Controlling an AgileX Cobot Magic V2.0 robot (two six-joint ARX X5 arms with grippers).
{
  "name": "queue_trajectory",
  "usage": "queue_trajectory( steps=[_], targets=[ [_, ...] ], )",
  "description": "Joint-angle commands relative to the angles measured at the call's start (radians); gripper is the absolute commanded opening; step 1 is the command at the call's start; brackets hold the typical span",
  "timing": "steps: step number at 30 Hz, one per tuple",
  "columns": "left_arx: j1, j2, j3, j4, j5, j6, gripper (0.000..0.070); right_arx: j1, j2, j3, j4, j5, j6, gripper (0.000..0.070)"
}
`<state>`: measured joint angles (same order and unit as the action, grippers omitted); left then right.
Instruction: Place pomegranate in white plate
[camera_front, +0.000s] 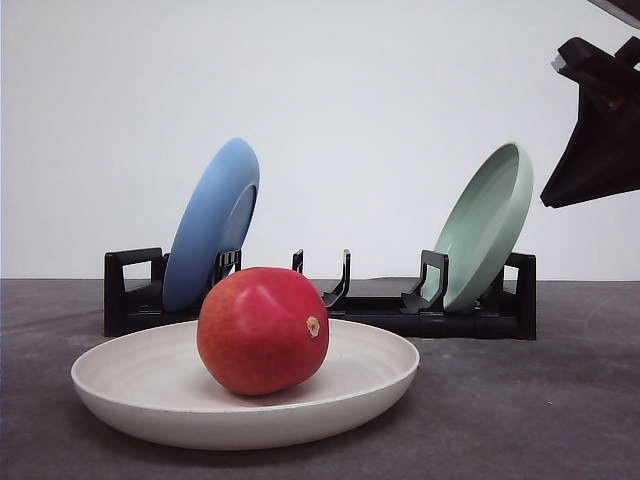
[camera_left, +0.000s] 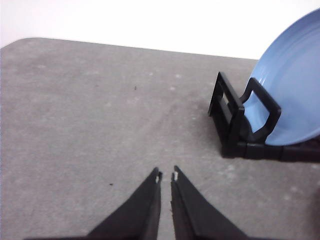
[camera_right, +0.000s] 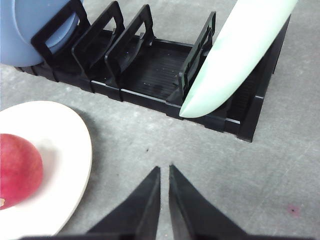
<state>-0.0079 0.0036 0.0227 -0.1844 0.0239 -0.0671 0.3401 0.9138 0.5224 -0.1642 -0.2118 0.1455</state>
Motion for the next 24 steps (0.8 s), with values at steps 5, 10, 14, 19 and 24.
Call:
queue_trajectory(
  steps=[5,10,14,19,24],
  targets=[
    [-0.008,-0.001,-0.011,-0.003,-0.002,0.114,0.0019,0.005,0.006,0.008,0.011,0.002,-0.002,0.0025],
    [-0.035,-0.001,-0.011,-0.002,-0.002,0.143,0.0019,0.004,0.006,0.008,0.011,0.002,-0.002,0.0025],
    [-0.035,-0.001,-0.011,-0.002,-0.001,0.141,0.0019,0.005,0.006,0.008,0.011,0.002,-0.001,0.0024],
    [-0.035,-0.001,-0.011,-0.002,-0.001,0.141,0.0019,0.005,0.006,0.008,0.011,0.002,-0.002,0.0024],
    [-0.035,-0.001,-0.011,-0.002,-0.001,0.141,0.0019,0.004,0.006,0.008,0.011,0.002,-0.002,0.0024]
  ],
)
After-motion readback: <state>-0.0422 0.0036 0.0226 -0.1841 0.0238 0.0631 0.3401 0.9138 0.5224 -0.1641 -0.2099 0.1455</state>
